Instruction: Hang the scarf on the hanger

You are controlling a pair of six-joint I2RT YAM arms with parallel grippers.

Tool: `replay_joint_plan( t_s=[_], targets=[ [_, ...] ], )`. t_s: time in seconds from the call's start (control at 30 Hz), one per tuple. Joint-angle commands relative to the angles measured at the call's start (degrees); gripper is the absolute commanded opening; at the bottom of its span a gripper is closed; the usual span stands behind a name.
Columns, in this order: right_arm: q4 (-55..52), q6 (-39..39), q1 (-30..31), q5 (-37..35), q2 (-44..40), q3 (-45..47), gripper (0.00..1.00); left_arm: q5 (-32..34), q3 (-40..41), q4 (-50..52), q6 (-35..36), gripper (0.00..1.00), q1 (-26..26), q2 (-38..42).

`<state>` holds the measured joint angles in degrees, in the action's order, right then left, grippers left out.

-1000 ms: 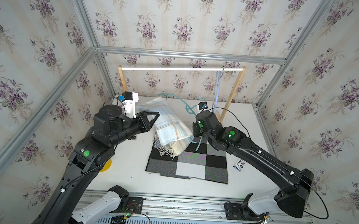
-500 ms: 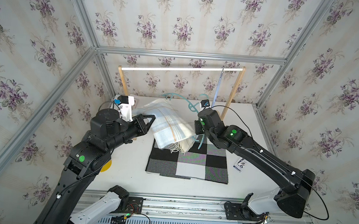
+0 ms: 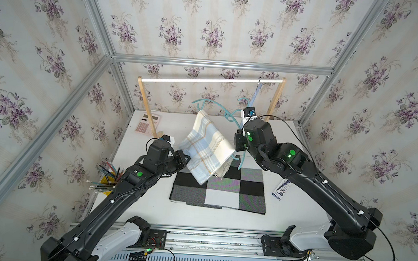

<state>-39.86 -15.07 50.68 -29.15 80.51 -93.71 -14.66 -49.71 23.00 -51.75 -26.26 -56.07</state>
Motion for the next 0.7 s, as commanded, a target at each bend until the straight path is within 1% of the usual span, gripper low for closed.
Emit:
replay_joint_plan(
  t_s=[0.0, 0.03, 0.07, 0.13, 0.17, 0.2, 0.27, 0.37, 0.5, 0.6, 0.67],
  targets=[
    [-0.9, 1.5, 0.2, -2.2, -0.3, -2.3, 0.0, -0.6, 1.7, -5.1, -0.9, 0.0, 0.1, -1.9],
    [-1.4, 1.9, 0.2, -2.5, -0.1, -2.8, 0.0, -1.4, 2.8, -6.6, -1.3, 0.0, 0.1, -2.7],
    [-1.9, 2.1, 0.2, -2.4, -0.1, -3.1, 0.0, -2.5, 3.8, -8.5, -1.6, 0.05, 0.1, -3.6],
    [-2.4, 2.6, 0.3, -1.9, 0.0, -3.6, 0.0, -4.4, 4.6, -10.5, -1.9, 0.39, 0.1, -5.5],
    [-2.5, 2.9, 0.4, -1.6, 0.0, -3.8, 0.0, -4.9, 4.5, -10.2, -1.8, 0.52, 0.1, -6.1],
    [-2.7, 3.1, 0.4, -1.3, 0.0, -4.0, 0.0, -5.1, 4.2, -9.9, -1.5, 0.62, 0.1, -6.4],
    [-2.7, 3.7, 0.7, -0.8, 0.1, -4.4, 0.0, -4.4, 3.9, -8.8, -1.0, 0.73, 0.1, -5.7],
    [-3.2, 4.5, 1.0, -0.4, 0.4, -5.0, 0.0, -1.9, 3.1, -6.3, 0.1, 0.78, 0.1, -3.3],
    [-3.0, 6.5, 2.7, -0.5, 0.2, -5.3, 0.0, 2.0, 0.9, -0.4, 2.7, 0.8, 0.2, 0.2],
    [-1.2, 9.9, 5.8, -4.4, -0.2, -4.4, 0.0, 4.6, -2.0, 4.6, 4.4, 0.8, 0.2, 2.3],
    [0.9, 12.7, 7.9, -7.5, -0.4, -3.1, 0.0, 4.9, -4.0, 6.3, 5.0, 0.79, 0.3, 3.6]
  ],
)
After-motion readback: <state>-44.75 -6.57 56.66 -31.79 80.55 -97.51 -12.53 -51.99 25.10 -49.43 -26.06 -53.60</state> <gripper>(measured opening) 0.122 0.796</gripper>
